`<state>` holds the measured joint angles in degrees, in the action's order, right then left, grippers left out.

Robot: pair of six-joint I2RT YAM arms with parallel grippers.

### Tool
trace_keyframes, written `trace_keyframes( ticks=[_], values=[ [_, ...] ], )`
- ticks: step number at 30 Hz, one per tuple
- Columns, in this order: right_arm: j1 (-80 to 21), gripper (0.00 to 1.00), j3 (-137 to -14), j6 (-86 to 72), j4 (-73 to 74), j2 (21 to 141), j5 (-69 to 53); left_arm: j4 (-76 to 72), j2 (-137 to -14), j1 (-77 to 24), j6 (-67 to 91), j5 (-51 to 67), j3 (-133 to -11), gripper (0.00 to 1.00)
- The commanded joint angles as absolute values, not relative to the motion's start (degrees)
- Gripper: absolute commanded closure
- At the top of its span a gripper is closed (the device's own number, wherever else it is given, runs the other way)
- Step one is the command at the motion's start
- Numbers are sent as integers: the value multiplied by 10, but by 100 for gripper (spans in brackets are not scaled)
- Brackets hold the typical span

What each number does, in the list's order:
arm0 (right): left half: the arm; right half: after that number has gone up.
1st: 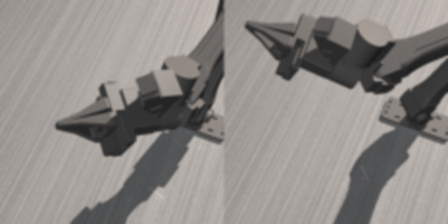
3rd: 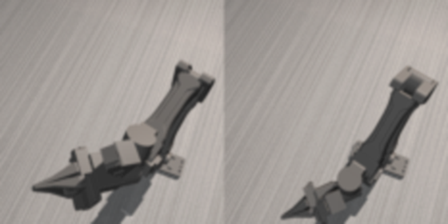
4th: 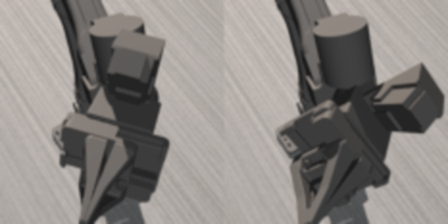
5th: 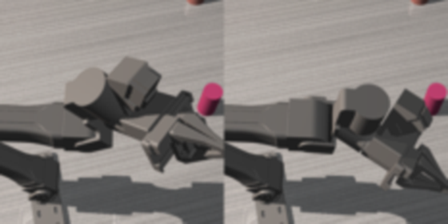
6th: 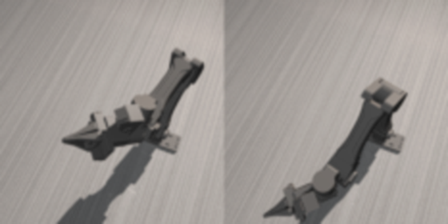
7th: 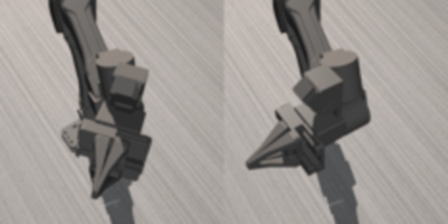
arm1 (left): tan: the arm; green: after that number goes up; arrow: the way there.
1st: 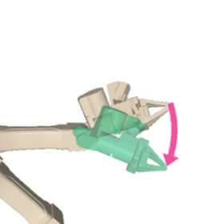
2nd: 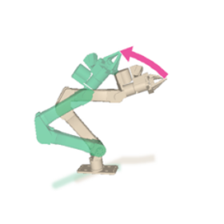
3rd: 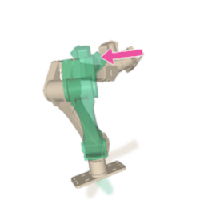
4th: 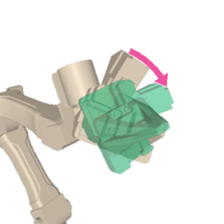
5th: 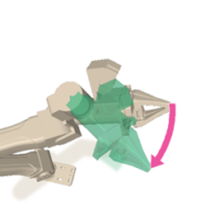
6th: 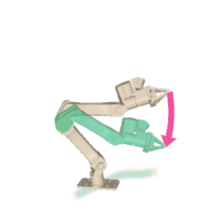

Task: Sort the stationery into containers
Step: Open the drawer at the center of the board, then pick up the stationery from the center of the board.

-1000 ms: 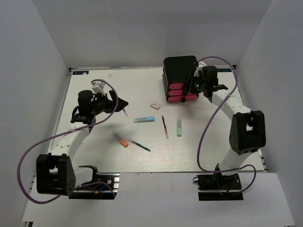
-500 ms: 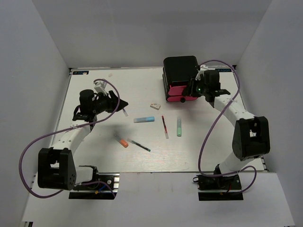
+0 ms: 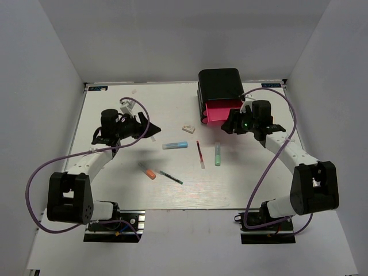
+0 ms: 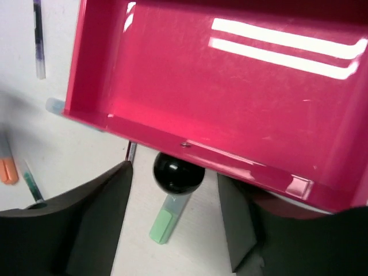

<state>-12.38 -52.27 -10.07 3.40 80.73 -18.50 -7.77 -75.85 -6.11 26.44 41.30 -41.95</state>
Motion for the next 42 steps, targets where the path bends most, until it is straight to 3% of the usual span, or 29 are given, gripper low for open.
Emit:
trace_keyframes(
  ticks=[1,5,12,17,25,39,42],
  values=[
    [-125,31,-527,-86,30,796,-217,-63,-767,-79,228,442,-435,22],
    [-126,14,-518,-82,21,785,-230,-16,-789,-108,185,442,-460,20],
    [-123,14,-503,-45,49,743,-261,87,-801,-183,103,347,-506,24],
    [-122,23,-478,97,127,708,-345,160,-840,-231,35,241,-554,32],
    [-122,43,-434,201,156,672,-444,229,-970,-300,-33,84,-673,32],
    [-115,40,-418,228,149,611,-435,279,-1108,-360,-83,-25,-754,30],
    [-112,38,-417,229,150,603,-440,284,-1115,-366,-83,-25,-760,43]
  ],
)
